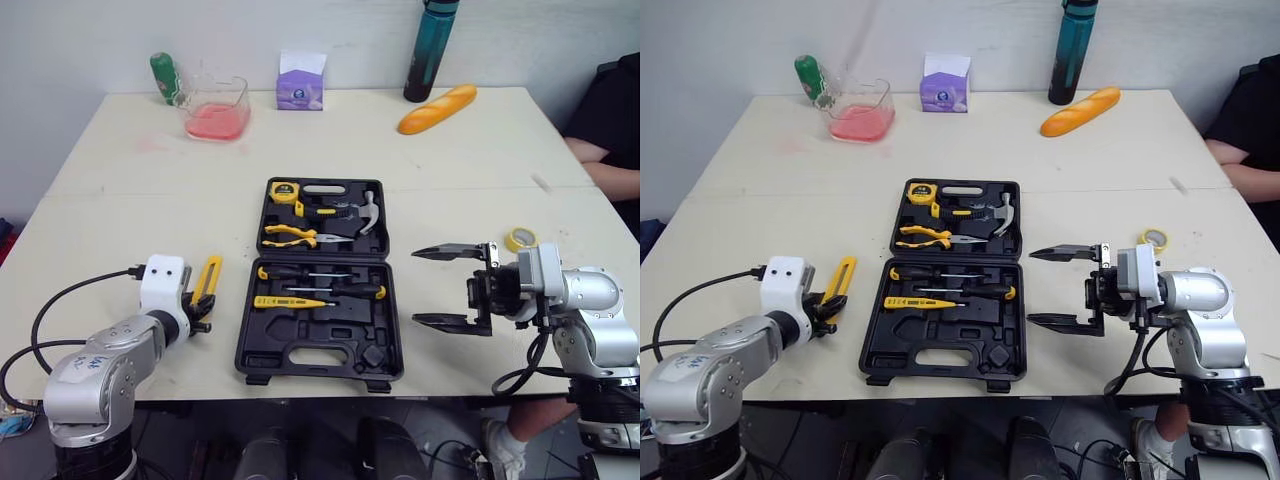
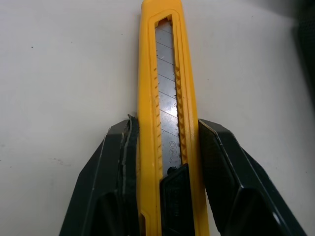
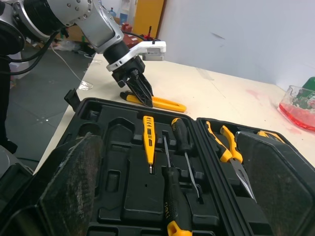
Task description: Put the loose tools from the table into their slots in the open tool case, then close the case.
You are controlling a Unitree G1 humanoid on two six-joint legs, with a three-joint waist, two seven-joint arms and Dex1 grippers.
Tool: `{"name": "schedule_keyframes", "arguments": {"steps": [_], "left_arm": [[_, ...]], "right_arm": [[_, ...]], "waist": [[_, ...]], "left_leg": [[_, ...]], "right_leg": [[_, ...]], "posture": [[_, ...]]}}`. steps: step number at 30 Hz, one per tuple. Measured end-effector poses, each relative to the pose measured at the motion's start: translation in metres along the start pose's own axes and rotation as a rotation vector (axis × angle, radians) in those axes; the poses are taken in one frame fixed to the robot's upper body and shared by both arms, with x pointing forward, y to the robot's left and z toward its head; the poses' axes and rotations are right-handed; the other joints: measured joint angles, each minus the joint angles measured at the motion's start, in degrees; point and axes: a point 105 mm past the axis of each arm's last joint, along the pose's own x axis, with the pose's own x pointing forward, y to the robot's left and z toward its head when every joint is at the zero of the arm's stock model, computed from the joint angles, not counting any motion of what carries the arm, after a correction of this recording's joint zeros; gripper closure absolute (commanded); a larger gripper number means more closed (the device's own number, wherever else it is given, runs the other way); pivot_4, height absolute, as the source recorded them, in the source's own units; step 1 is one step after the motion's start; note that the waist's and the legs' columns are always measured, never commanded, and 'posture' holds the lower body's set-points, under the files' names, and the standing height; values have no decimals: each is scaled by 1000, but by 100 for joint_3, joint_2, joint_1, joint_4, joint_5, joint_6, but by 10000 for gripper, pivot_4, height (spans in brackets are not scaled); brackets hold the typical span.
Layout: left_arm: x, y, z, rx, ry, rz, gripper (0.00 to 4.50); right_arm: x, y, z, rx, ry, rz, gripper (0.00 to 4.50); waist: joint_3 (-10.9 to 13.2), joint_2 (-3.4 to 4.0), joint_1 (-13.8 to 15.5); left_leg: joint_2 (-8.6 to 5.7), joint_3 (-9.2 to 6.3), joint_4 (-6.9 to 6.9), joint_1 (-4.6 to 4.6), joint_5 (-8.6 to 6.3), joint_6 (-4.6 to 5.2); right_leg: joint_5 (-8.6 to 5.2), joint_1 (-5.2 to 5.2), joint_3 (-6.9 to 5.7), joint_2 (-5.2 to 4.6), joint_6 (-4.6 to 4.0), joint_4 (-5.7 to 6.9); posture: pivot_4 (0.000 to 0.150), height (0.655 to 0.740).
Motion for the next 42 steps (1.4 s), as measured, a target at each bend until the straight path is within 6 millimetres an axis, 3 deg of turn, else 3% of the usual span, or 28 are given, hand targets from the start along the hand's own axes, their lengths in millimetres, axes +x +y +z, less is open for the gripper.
{"name": "schedule_keyframes", "arguments": {"steps": [8,11,14,19,21,26,29,35,42], "left_arm": [[-4,7,10,93,-71,-69,32433],[-15,7,33,186,-183,-146,32433],[-38,3,68,377,-326,-265,32434],[-61,-27,94,625,-421,-570,32433],[-64,-35,95,663,-430,-634,32434],[-78,-90,97,835,-432,-1042,32434],[-83,-110,89,855,-400,-1190,32434],[-65,-134,68,942,-296,-1276,32434],[-36,-139,49,971,-167,-1226,32434]], "right_arm": [[0,0,0,0,18,1,0],[-4,-1,0,5,43,-13,0],[-12,0,-1,11,75,-32,0],[-21,6,-3,34,114,-59,0],[-22,6,-2,31,116,-69,0],[-39,13,-1,36,183,-96,0],[-40,17,0,34,196,-87,0],[-44,26,7,65,200,-98,0],[-47,35,6,85,213,-109,0]], "waist": [[9,-14,-12],[17,-29,-13],[21,-36,3],[21,-36,-8],[22,-35,-36],[25,-39,23],[25,-39,-11],[29,-44,27],[30,-47,61]], "left_leg": [[6,0,-1,-10,-2,-2],[5,0,-1,-19,-2,-1],[3,-5,-1,-26,-3,-1],[-1,-3,-1,-29,-6,6],[2,3,-1,-27,-7,5],[-6,3,0,-31,-3,11],[-2,8,0,-30,-2,14],[4,7,6,-29,0,11],[11,9,8,-29,0,12]], "right_leg": [[-2,-10,-4,-10,-4,-4],[-2,-17,-7,-17,-4,-7],[-3,-17,-13,-20,-6,-16],[-2,-16,-15,-18,-4,-19],[-2,-17,-11,-15,-3,-17],[2,-16,-13,16,3,-15],[3,-14,-7,25,6,-6],[3,-11,-2,49,6,-17],[4,-13,3,51,7,-25]], "posture": [[1500,7400],[1500,7400],[1500,7400],[1500,7400],[1500,7400],[1500,7400],[1500,7400],[1500,7400],[1500,7400]]}}
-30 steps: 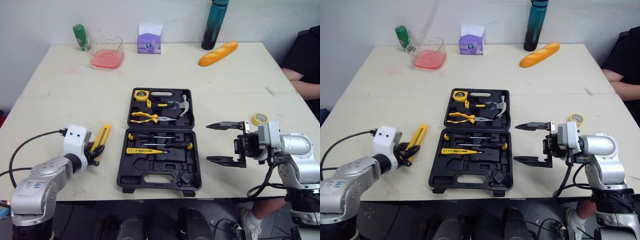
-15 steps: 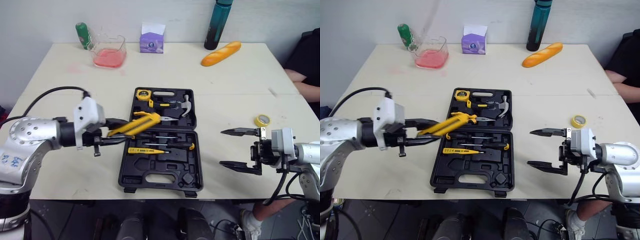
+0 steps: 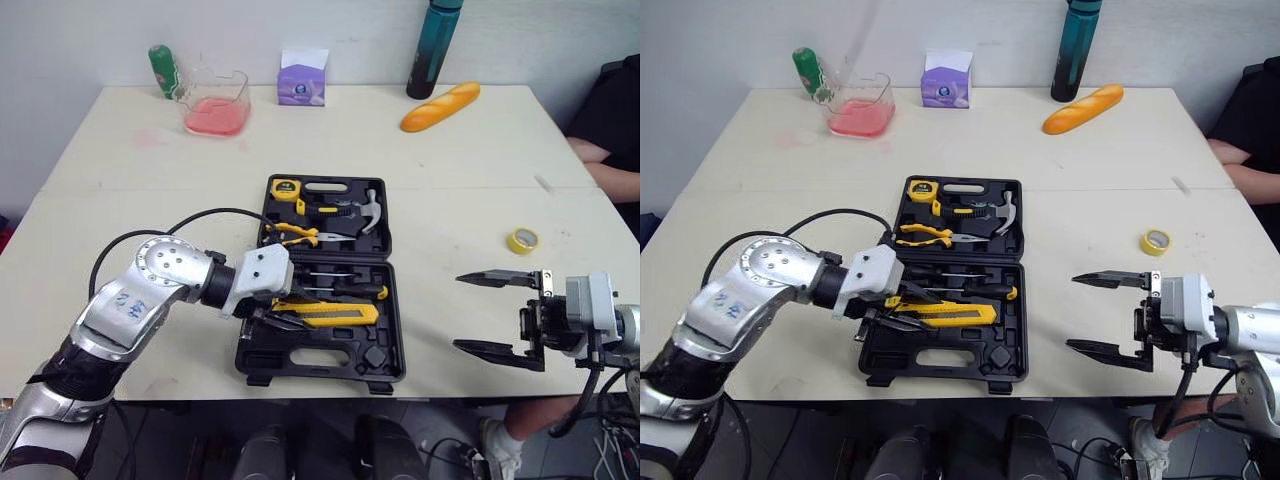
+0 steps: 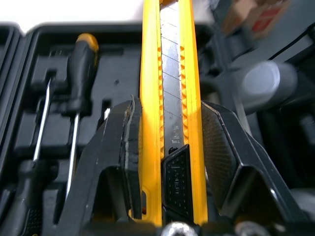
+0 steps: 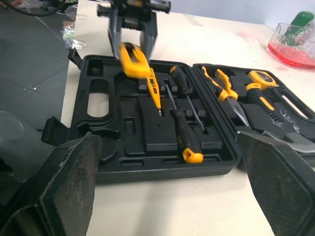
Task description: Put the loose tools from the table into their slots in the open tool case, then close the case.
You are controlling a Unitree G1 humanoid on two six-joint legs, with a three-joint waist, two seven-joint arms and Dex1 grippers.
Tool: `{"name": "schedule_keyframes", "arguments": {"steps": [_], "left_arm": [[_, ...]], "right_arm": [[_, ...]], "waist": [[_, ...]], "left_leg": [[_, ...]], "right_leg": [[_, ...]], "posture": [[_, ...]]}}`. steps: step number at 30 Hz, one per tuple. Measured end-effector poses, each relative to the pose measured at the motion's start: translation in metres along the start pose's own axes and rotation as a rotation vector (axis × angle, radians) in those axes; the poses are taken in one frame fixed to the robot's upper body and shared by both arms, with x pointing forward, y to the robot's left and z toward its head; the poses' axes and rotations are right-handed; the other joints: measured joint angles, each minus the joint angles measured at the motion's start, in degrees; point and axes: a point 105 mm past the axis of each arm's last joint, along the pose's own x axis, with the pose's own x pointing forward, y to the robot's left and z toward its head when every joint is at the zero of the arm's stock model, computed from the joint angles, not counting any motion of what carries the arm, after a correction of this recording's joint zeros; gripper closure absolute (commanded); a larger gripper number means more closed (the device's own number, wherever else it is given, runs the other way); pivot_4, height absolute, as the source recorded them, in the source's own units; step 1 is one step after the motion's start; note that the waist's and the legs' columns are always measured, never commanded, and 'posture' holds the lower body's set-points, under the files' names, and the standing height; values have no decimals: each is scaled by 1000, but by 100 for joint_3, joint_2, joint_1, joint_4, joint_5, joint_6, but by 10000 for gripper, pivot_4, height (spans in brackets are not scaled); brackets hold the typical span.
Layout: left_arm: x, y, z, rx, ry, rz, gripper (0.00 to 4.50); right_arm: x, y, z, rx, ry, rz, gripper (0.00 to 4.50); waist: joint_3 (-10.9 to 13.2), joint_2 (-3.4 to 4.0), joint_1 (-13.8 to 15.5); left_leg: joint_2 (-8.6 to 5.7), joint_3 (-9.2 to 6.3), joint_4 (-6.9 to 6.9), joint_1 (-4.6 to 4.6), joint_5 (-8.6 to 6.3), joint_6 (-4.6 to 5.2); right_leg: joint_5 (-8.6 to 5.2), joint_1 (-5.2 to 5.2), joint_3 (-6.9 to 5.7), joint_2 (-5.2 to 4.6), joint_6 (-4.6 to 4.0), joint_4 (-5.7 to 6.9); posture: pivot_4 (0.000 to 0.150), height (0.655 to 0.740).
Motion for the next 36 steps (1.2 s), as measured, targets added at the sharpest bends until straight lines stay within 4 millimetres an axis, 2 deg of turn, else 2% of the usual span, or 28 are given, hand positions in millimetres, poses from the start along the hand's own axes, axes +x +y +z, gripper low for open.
{"name": "schedule_keyframes", "arguments": {"steps": [13,18,36], "left_arm": [[12,3,-16,-32,51,0,32434],[18,-3,-24,-76,52,-15,32434],[22,2,-29,-29,77,15,32434]], "right_arm": [[1,-2,-1,-3,0,-36,0],[3,-4,1,-14,0,-51,0],[11,-6,-1,-21,3,-47,0]], "waist": [[1,-2,56],[1,-2,61],[1,-2,63]], "left_leg": [[1,-1,3,-1,2,3],[2,-1,5,0,2,3],[2,-2,9,1,2,4]], "right_leg": [[0,0,0,-1,0,1],[0,0,0,-1,0,2],[0,2,-1,-1,0,9]], "posture": [[1500,7400],[1500,7400],[1500,7400]]}}
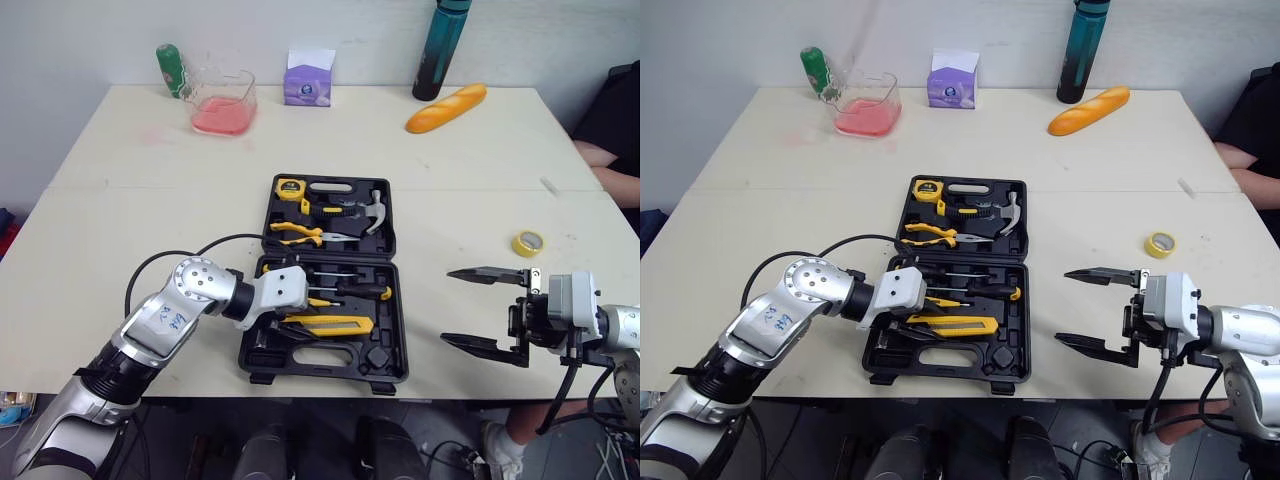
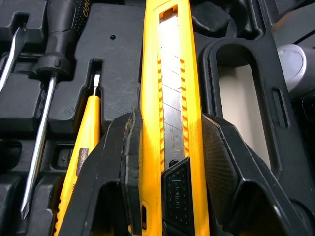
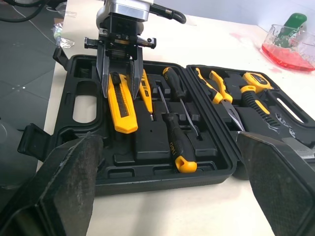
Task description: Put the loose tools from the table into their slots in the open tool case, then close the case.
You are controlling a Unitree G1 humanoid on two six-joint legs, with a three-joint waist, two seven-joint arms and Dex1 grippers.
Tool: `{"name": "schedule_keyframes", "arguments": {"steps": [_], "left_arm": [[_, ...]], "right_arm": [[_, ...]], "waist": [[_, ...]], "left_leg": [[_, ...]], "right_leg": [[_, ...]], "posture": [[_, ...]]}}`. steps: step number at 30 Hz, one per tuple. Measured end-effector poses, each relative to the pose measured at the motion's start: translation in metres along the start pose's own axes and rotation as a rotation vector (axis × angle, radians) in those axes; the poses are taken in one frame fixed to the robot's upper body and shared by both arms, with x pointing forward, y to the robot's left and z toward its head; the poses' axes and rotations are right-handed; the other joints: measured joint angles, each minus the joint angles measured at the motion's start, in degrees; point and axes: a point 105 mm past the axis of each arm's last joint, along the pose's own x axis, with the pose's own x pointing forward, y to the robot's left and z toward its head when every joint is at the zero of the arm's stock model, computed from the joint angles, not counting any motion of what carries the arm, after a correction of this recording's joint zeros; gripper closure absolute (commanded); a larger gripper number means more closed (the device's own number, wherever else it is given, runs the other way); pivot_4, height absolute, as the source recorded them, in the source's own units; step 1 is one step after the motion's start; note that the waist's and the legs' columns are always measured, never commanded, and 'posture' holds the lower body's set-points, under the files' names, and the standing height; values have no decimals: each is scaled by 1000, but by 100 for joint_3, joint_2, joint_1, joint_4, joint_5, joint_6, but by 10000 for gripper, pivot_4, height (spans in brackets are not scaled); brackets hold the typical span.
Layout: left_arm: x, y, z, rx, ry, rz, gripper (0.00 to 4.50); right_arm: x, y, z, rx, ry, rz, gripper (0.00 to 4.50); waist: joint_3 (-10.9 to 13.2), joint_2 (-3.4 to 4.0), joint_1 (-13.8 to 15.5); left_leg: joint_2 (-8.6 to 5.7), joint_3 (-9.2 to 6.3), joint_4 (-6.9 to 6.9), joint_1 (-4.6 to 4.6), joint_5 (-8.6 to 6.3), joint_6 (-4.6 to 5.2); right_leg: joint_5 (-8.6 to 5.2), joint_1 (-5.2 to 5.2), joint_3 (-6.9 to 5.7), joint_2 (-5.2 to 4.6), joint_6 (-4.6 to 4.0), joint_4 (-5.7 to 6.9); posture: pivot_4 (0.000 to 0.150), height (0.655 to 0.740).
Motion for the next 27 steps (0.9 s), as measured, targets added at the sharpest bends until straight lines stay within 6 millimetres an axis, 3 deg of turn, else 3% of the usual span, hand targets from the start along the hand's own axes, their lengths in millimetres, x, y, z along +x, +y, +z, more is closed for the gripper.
{"name": "schedule_keyframes", "arguments": {"steps": [5,6,11,21,27], "left_arm": [[0,0,1,11,6,-3,32434],[0,1,1,9,7,-3,22056],[0,3,3,24,-5,8,813],[-1,0,6,78,-48,-39,243],[-14,9,20,107,-168,8,243]], "right_arm": [[1,-1,1,-3,1,-11,0],[2,-1,3,-7,0,-9,0],[3,-3,4,0,1,-22,0],[4,-4,4,-6,2,-18,0],[5,-3,3,-4,2,-12,0]], "waist": [[0,0,0],[0,0,1],[-1,-1,-7],[0,-1,-5],[0,-1,-4]], "left_leg": [[0,0,0,1,0,0],[0,0,1,1,0,0],[2,1,1,-2,-2,1],[2,0,11,-3,-3,4],[3,0,13,-4,-3,4]], "right_leg": [[0,0,0,0,0,4],[0,1,0,0,0,4],[0,1,-1,3,0,11],[0,1,-1,2,0,10],[0,1,-2,2,1,12]], "posture": [[1500,7400],[1500,7400],[1500,7400],[1500,7400],[1500,7400]]}}
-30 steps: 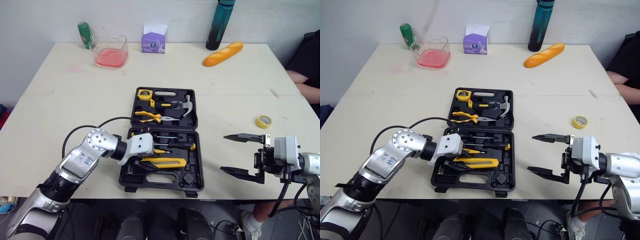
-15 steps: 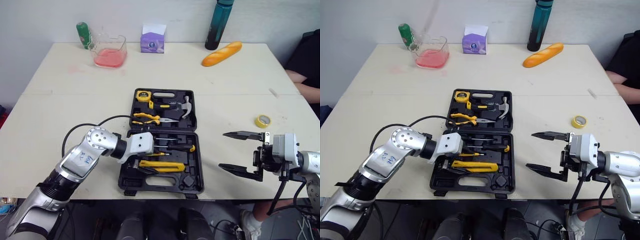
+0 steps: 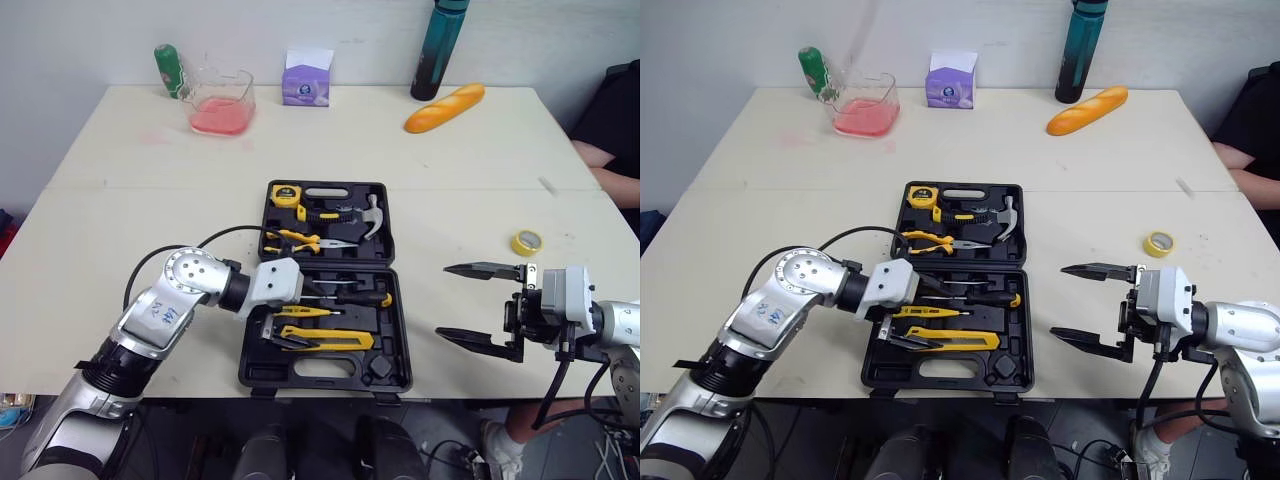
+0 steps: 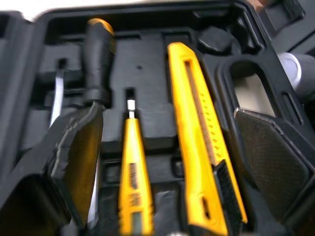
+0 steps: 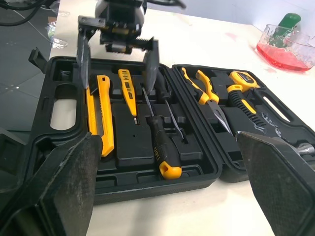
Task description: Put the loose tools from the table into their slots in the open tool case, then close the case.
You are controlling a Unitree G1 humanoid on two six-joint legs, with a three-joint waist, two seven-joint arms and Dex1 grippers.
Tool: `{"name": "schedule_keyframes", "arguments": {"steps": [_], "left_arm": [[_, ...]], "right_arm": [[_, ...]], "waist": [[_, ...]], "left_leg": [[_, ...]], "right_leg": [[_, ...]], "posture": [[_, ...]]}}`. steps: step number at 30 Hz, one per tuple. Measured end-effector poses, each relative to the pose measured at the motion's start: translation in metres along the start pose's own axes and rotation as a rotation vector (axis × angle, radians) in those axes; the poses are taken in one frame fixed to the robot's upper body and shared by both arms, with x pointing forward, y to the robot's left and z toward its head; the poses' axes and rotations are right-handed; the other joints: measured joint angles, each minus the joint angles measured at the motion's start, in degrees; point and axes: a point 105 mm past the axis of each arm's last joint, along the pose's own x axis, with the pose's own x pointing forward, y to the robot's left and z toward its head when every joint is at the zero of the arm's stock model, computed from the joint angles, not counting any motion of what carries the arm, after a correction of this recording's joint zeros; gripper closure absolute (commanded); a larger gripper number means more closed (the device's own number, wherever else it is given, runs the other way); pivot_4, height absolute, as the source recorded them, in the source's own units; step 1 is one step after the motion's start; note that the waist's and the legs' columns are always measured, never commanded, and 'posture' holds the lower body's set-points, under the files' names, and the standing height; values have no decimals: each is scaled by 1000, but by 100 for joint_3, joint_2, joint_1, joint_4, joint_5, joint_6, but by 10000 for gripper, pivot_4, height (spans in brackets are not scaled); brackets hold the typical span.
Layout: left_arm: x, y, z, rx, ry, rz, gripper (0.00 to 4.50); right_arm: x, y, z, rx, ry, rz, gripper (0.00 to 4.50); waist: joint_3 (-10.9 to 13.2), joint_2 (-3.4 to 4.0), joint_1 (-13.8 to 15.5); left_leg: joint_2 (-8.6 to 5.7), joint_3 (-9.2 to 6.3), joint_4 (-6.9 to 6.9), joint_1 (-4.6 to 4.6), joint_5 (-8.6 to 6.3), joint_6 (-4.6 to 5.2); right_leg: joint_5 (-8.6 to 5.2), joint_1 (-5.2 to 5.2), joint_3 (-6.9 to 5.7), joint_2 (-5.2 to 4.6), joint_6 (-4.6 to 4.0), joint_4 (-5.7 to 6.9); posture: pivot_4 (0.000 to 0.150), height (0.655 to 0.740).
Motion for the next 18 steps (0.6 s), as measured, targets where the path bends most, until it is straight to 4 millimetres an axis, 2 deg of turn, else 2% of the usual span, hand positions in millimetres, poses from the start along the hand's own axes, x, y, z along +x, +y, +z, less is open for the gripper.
{"name": "schedule_keyframes", "arguments": {"steps": [3,5,8,11,13,18], "left_arm": [[-9,5,10,35,-61,39,243],[-21,11,18,61,-107,84,243],[-35,9,16,7,-130,109,243],[-38,4,9,-16,-129,104,9006],[-39,0,9,-24,-149,104,17613],[-32,-6,14,-2,-188,91,42556]], "right_arm": [[-2,-1,-1,2,4,-13,0],[-10,-5,-5,6,18,-53,0],[-25,-7,-11,18,51,-95,0],[-36,-5,-13,16,80,-106,0],[-42,-6,-12,0,92,-115,0],[-45,-8,-12,-3,94,-129,0]], "waist": [[0,0,0],[0,0,-1],[0,0,-1],[0,0,-2],[0,0,-2],[0,0,-2]], "left_leg": [[0,0,1,0,0,0],[0,0,1,0,0,0],[1,0,0,0,0,0],[0,0,3,1,0,1],[1,-1,4,2,-1,1],[1,-1,4,2,-1,0]], "right_leg": [[0,0,-1,0,0,2],[0,1,-1,0,0,2],[0,2,-1,1,1,5],[1,3,0,1,3,2],[1,5,1,0,3,1],[1,5,1,0,2,1]], "posture": [[1500,7400],[1500,7400],[1500,7400],[1500,7400],[1500,7400],[1500,7400]]}}
